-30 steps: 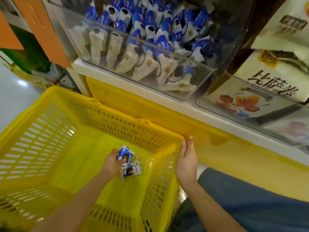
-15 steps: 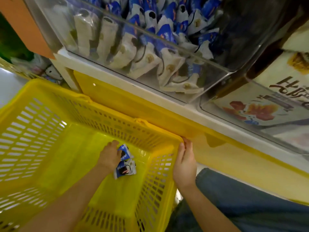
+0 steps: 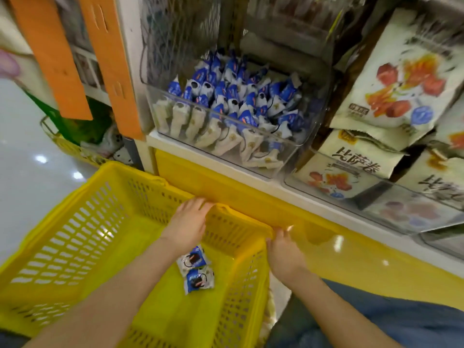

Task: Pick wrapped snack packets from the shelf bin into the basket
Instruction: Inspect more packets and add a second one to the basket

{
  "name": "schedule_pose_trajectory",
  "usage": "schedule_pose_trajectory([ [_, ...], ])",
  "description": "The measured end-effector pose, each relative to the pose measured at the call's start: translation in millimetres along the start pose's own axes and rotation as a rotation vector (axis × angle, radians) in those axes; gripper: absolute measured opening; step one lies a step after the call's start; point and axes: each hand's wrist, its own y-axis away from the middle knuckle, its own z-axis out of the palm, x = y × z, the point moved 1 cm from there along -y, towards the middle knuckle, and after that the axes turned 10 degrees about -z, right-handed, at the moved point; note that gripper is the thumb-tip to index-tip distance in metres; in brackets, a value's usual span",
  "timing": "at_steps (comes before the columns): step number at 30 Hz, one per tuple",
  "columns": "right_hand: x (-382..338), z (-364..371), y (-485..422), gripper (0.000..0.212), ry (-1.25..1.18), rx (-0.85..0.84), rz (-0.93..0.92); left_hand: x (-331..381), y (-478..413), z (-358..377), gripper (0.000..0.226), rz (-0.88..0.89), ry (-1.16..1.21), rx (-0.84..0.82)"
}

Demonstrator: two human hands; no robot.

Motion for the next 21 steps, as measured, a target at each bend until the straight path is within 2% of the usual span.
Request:
schedule_pose_trajectory([
  [3, -12.7, -36.9, 11.2, 0.04, 0.156, 0.034, -0.127, 3.5, -2.9, -16.6, 0.043, 0.014, -0.049, -0.055],
  [6, -38.6, -80.3, 24.4, 0.033, 0.167, 0.097, -0.302, 8.2, -2.8, -54.8, 0.037, 0.072, -0.05, -0.012],
  [8, -60.1, -109.7, 33.3, 0.027, 0.133, 0.139, -0.428, 7.7, -1.8, -91.5, 0.035, 0.139, -0.013, 0.109],
  [13, -122.4, -173.8, 33.9, 0.022, 0.085, 0.42, -0.736, 11.6, 0.0, -187.4, 0.028, 0.202, 0.134, 0.451],
  [15, -143.5, -193.9, 17.4, 0.02, 0.014, 0.521, -0.762, 11.9, -2.6, -210.0, 0.027, 0.216, 0.143, 0.506],
  [18, -166.4, -220.3, -25.5, 0.015, -0.067, 0.66, -0.712, 7.0, -7.4, -220.2, 0.028, 0.258, 0.13, 0.505],
  [21, -176.1, -240.3, -81.0, 0.019, -0.077, 0.696, -0.597, 1.6, -17.7, -220.0, 0.026, 0.251, 0.107, 0.513],
])
